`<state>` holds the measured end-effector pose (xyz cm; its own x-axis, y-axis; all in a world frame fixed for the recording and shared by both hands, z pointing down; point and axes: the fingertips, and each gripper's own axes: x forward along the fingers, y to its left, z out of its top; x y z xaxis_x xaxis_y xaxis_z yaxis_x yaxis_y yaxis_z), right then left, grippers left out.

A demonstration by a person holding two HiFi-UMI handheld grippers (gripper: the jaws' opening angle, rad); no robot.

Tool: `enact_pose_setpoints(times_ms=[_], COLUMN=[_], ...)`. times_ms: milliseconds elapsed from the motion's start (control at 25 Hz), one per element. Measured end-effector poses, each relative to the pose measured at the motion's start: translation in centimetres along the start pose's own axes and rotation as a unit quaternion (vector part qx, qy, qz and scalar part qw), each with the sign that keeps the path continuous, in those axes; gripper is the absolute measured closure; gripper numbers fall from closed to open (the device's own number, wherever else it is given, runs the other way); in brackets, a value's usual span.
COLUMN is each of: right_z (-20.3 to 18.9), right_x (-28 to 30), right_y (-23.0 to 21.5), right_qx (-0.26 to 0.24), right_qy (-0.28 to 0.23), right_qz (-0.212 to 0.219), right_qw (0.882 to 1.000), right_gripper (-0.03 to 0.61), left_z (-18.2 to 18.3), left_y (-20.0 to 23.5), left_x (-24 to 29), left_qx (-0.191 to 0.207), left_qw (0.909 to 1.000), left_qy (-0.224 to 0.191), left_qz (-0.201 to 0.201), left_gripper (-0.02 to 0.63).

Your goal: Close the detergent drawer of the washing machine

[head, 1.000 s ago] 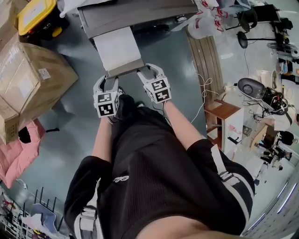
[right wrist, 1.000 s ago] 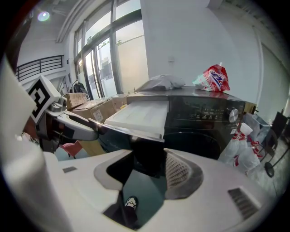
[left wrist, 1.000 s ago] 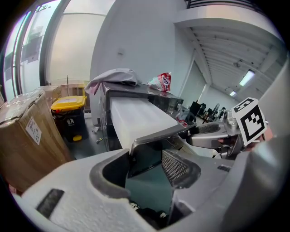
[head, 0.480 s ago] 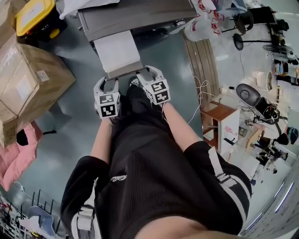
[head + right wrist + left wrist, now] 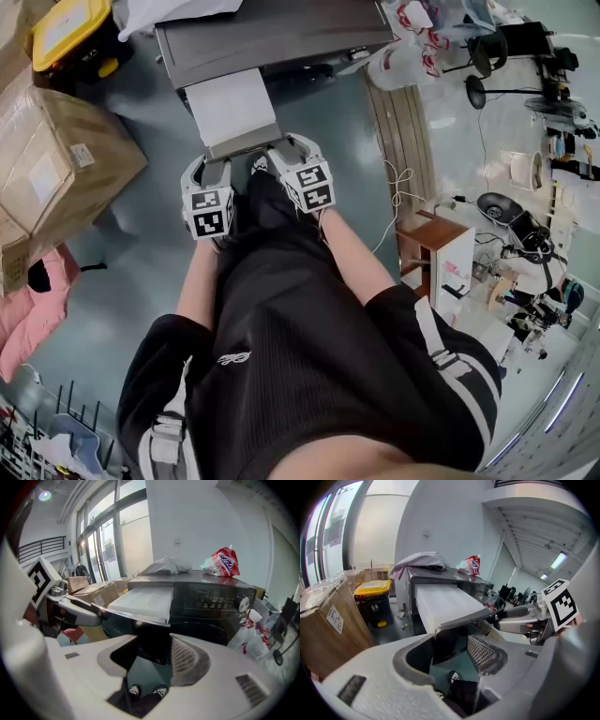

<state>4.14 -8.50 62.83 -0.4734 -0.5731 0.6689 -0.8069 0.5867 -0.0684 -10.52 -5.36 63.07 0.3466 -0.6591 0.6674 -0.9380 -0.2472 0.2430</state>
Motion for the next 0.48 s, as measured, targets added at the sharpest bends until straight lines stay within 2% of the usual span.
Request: enact_pose_setpoints(times_ms=[480], right_z=[1.13], right_x=[0.49], right_y=[-0.60], right_qx=[-0.006], right_qy=[-0.002], right_qz=[0.007], right_qw=[1.000], right_gripper=[0.380], left_z=[0.96], left_y=[0.25], left_x=[0.42], left_qx=[-0.002], left_qw=[1.0000], left_qy=[-0.006], left_qz=[0.004], left_gripper=[0.388])
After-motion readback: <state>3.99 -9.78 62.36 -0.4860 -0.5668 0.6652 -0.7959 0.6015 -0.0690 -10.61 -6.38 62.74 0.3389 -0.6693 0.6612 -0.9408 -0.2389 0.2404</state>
